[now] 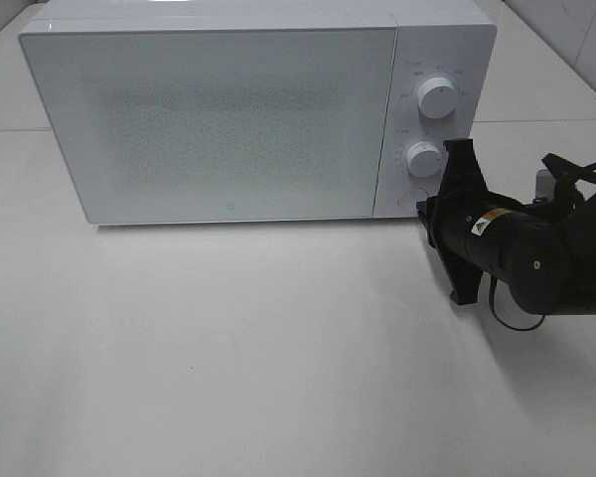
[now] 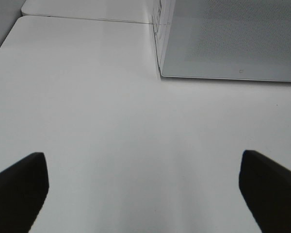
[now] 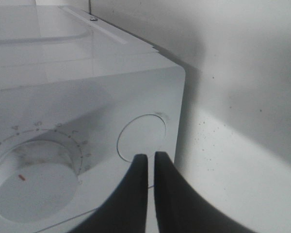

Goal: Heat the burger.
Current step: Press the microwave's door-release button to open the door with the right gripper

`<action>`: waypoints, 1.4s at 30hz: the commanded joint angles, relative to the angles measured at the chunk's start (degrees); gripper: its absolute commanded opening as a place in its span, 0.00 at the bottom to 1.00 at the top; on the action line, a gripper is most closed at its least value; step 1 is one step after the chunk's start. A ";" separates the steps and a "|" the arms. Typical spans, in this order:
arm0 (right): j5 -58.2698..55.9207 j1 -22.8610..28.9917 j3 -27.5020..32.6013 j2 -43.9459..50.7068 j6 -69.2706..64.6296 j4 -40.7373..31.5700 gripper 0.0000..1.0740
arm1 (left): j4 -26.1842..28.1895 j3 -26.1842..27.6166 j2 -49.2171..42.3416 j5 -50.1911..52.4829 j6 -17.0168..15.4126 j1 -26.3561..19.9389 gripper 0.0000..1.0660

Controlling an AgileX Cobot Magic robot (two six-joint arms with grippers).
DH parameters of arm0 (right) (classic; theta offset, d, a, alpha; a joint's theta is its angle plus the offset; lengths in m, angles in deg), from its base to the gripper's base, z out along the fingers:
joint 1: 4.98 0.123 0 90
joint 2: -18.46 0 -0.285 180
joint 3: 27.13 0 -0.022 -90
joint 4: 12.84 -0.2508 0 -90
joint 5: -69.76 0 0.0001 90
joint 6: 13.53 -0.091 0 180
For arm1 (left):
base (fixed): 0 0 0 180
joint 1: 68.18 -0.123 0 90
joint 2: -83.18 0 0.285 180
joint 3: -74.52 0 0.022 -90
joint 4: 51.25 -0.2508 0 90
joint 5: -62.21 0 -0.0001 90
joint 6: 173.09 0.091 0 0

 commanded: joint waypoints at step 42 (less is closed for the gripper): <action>16.04 -0.29 -11.52 -6.82 3.95 -8.31 0.03 | 0.11 0.06 -0.69 0.00 -0.29 -0.11 0.94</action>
